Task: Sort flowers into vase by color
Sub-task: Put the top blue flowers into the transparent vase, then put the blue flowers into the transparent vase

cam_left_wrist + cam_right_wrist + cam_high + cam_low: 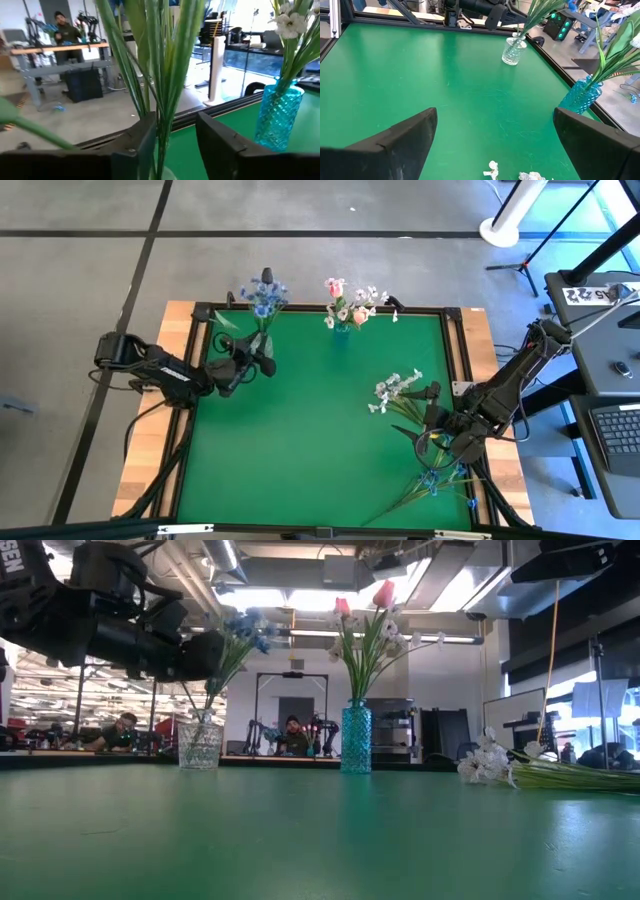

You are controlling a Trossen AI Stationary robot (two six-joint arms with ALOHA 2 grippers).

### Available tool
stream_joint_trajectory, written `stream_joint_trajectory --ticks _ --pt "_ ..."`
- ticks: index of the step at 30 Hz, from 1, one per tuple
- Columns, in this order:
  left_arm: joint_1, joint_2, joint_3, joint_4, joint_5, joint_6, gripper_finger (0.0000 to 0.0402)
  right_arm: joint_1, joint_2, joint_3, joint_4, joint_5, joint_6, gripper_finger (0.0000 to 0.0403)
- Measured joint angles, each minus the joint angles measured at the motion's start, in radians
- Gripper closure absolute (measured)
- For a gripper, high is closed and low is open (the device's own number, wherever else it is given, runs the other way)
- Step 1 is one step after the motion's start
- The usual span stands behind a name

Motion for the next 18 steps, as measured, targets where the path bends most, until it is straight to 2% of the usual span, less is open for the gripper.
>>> stream_joint_trajectory --ticks 9,18 --pt "-0.143 0.0 0.001 0.003 -0.211 0.107 0.0201 0.0 0.0 0.0 0.0 0.0 0.0 0.0006" --pt "-0.313 0.0 0.073 0.014 -0.311 0.197 0.0177 0.0 0.0 0.0 0.0 0.0 0.0 0.0006"
